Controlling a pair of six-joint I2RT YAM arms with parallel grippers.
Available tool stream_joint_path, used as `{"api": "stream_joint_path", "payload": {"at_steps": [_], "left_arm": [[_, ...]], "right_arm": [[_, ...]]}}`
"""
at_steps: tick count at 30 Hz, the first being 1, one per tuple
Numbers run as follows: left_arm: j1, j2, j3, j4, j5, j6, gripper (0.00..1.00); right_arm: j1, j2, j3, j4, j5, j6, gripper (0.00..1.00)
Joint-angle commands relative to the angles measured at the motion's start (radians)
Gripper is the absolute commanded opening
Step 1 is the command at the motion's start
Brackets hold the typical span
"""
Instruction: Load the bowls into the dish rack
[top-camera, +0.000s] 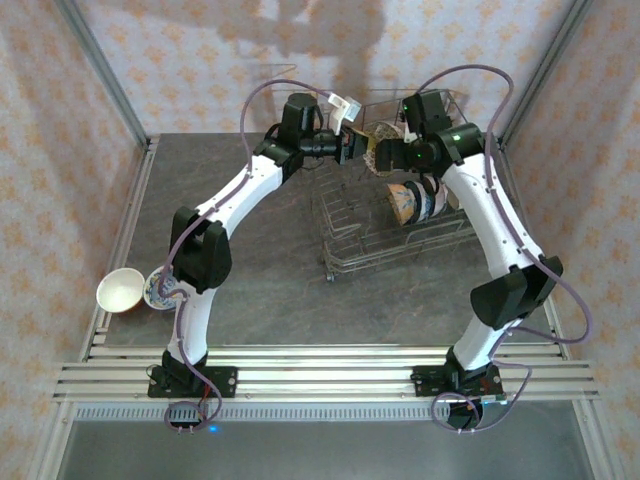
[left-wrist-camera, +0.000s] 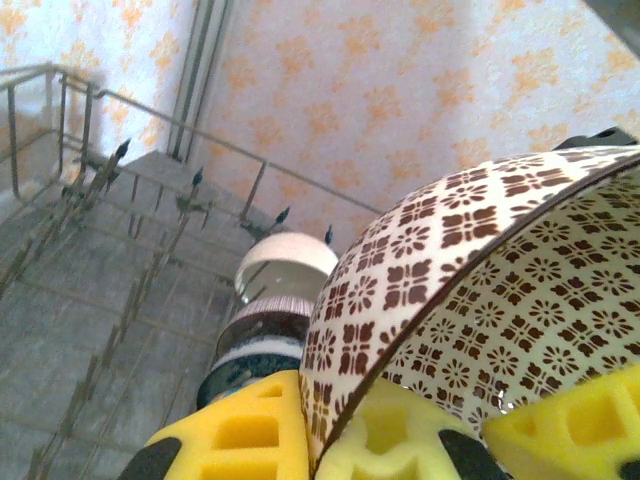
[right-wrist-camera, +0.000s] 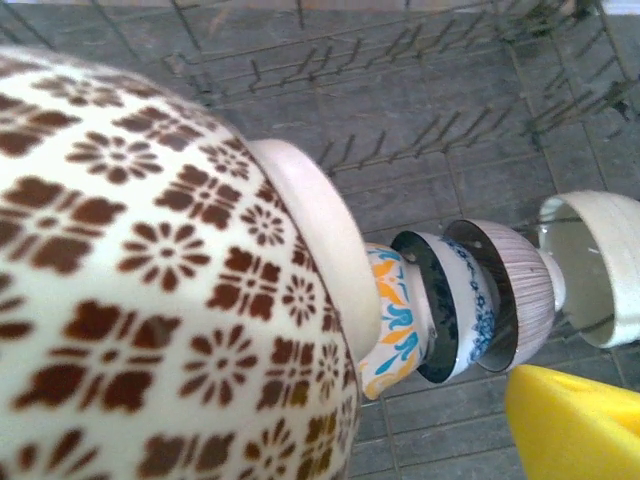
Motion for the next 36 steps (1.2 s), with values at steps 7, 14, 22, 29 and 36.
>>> {"api": "stream_joint_path", "payload": {"at_steps": [7, 14, 22, 29, 36], "left_arm": [[0.015, 0.042, 0.042, 0.204, 0.105, -0.034, 0.00], [0.028, 0.060, 0.027, 0.365, 0.187, -0.132, 0.00], [0.028, 0.087, 0.030, 0.445, 0.217, -0.203, 0.00], [0.028, 0.102, 0.033, 0.441, 0.220, -0.220, 0.00], [0.028, 0.115, 0.028, 0.414, 0.219, -0.210, 0.00]], "right_arm": [[-0.061, -0.065, -0.038, 0.083, -0.258, -0.074, 1.00], [-0.117, -0.059, -0.045, 0.083, -0.351, -0.125, 1.00], [-0.150, -0.060, -0.051, 0.107, -0.478, -0.148, 0.95], [-0.150, -0.070, -0.067, 0.150, -0.496, -0.158, 0.90], [-0.151, -0.061, -0.070, 0.150, -0.518, -0.167, 0.81]]}}
